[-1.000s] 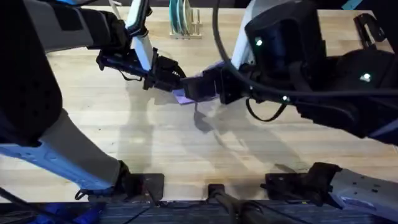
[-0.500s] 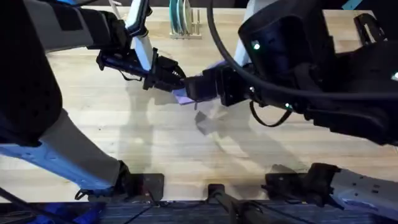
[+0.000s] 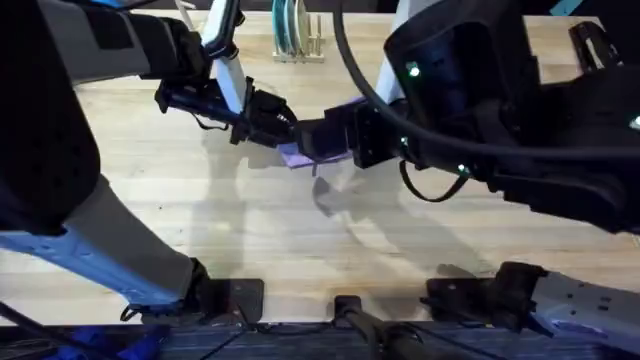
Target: Unzip the bag, pick up the pens from the table one at a time and place them inside, then zip the bag closed.
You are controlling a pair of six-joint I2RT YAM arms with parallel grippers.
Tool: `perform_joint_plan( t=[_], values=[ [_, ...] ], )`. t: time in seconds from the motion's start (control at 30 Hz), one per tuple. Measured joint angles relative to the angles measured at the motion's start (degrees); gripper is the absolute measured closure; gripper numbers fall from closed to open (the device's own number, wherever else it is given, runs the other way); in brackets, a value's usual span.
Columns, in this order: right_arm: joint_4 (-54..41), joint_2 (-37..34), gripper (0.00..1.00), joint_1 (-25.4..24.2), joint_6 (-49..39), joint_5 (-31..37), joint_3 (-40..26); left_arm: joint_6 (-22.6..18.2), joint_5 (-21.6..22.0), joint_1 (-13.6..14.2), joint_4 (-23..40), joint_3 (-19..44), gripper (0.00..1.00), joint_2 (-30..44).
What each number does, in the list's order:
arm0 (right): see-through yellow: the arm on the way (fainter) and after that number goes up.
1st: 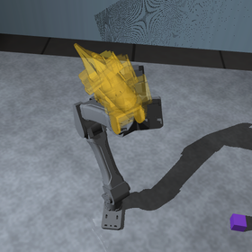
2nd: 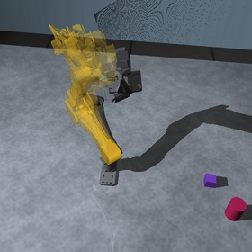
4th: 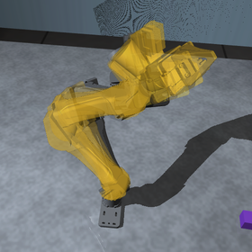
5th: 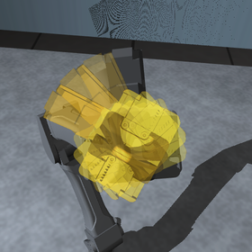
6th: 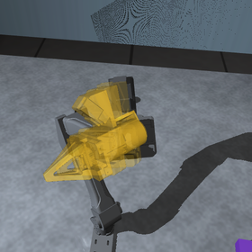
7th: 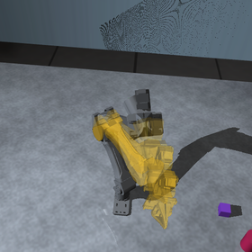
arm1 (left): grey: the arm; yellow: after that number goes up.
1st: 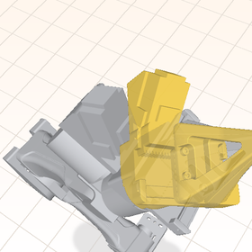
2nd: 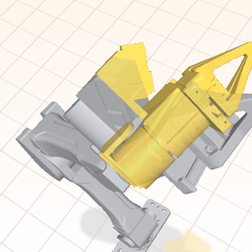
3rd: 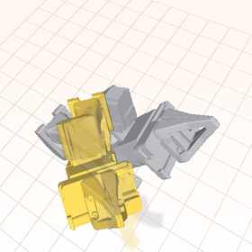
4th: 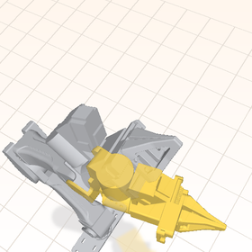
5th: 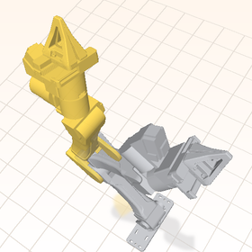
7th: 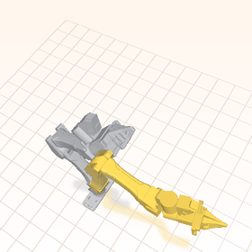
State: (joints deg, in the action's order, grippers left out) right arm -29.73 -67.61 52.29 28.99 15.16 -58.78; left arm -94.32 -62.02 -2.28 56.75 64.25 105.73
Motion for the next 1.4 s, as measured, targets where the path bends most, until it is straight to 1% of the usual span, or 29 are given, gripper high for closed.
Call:
perform_joint_plan(
  t=[0.1, 0.33, 0.57, 0.73, 1.2, 1.4],
  values=[
    [0.5, 0.0, 0.004, 0.0, 0.0, -0.3, 0.0, 0.0, 0.0, 0.0, 0.0, 0.0, 0.959, 0.0],
    [1.0, -0.5, 0.004, 0.0, 0.5, -3.4, -0.1, 0.0, 0.0, 0.0, 0.0, 0.0, 0.959, 0.0],
    [1.6, -5.5, 0.003, 0.0, 3.8, -4.3, -0.3, 0.0, 0.0, 0.0, 0.0, 0.0, 0.959, 0.0],
    [3.8, -9.0, 0.004, 0.0, 4.7, -4.5, -0.3, 0.0, 0.1, 0.0, 0.0, 0.0, 0.959, 0.0],
    [6.1, -15.3, 0.005, 0.0, 6.0, -4.5, -0.3, 0.0, 0.1, 0.0, -0.1, 0.0, 0.959, 0.0],
    [8.5, -18.0, 0.005, -1.2, 6.6, -4.6, -0.3, 0.0, 0.1, 0.0, -0.2, 0.0, 0.959, 0.0]
  ],
)
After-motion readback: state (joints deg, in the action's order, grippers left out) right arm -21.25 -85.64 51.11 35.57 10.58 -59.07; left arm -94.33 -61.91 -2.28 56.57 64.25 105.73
